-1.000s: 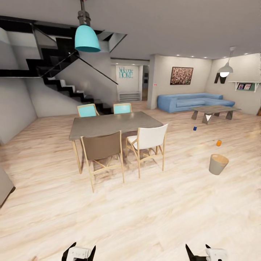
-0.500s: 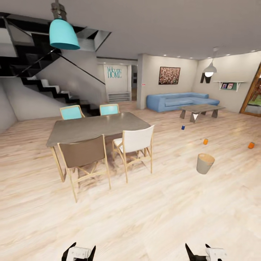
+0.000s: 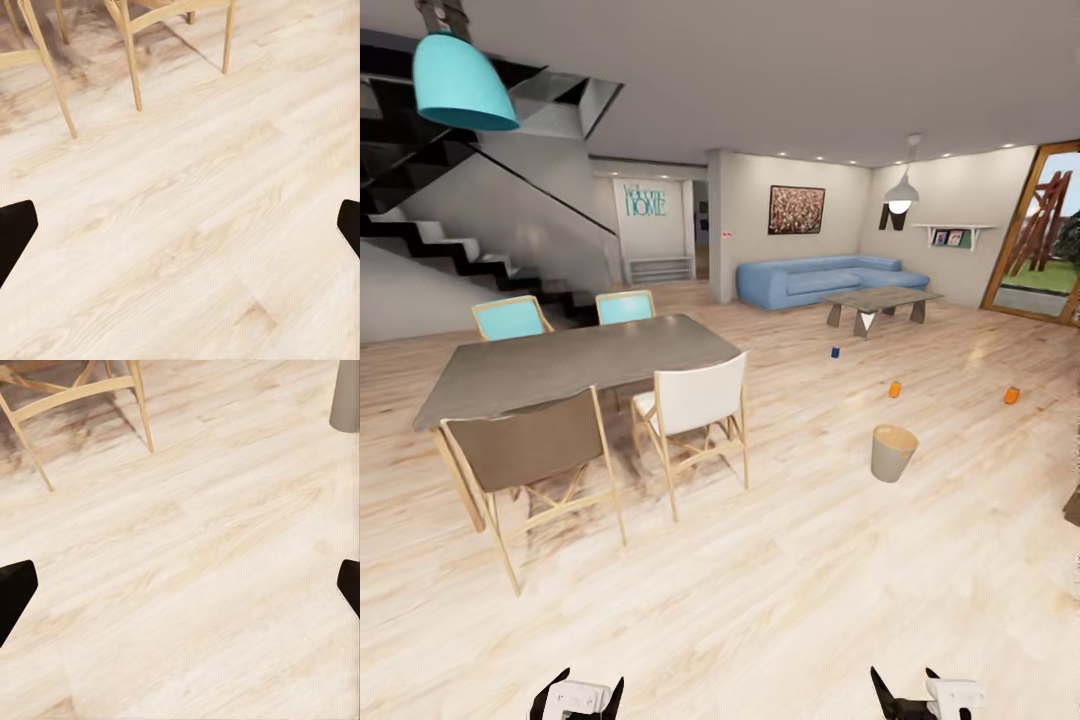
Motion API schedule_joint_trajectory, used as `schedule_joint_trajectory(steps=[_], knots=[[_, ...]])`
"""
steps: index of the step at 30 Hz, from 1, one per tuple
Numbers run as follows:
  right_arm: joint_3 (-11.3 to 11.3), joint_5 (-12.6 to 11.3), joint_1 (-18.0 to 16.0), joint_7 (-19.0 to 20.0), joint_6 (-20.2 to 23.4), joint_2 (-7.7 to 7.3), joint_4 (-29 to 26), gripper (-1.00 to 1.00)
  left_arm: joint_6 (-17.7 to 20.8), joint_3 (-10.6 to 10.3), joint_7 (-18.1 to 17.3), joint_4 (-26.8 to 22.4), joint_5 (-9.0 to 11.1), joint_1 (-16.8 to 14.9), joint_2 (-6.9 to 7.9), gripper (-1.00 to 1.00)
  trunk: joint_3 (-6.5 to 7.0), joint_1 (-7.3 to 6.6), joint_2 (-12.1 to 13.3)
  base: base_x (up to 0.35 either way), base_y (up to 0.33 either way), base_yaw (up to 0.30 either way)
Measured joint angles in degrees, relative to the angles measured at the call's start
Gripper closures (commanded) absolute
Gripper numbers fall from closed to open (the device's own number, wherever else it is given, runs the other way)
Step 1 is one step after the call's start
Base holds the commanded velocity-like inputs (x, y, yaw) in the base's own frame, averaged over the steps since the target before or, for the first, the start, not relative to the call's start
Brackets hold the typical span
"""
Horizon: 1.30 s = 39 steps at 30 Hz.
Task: Put the three can of soda from the living room inside the tash can in the kitchen.
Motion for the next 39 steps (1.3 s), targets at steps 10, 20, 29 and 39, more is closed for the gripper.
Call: schedule_joint_trajectory(steps=[10,20,29,39], knots=[[-0.02,-0.01,-0.02,0.06,0.18,-0.07,0.0,-1.0,0.0,0.0,0.01,0.0,-0.05,-0.01,0.03,-1.0,-0.63,0.0,0.0,0.244,-0.195,-0.121],[-0.07,-0.02,-0.02,0.07,0.08,-0.09,0.0,-1.0,0.0,0.0,0.08,0.0,-0.06,0.0,-0.02,-1.0,-1.36,0.0,0.0,0.244,-0.195,-0.133],[-0.11,-0.02,-0.02,0.09,-0.22,-0.15,0.0,-1.0,0.01,0.0,0.06,0.0,-0.04,0.0,-0.02,-1.0,-2.03,0.0,0.0,0.244,-0.195,-0.128],[-0.14,0.06,-0.09,0.16,-0.03,-0.14,0.0,-1.0,0.0,0.0,0.1,0.0,-0.06,0.0,-0.02,-1.0,-2.32,0.0,0.0,0.244,-0.195,-0.027]])
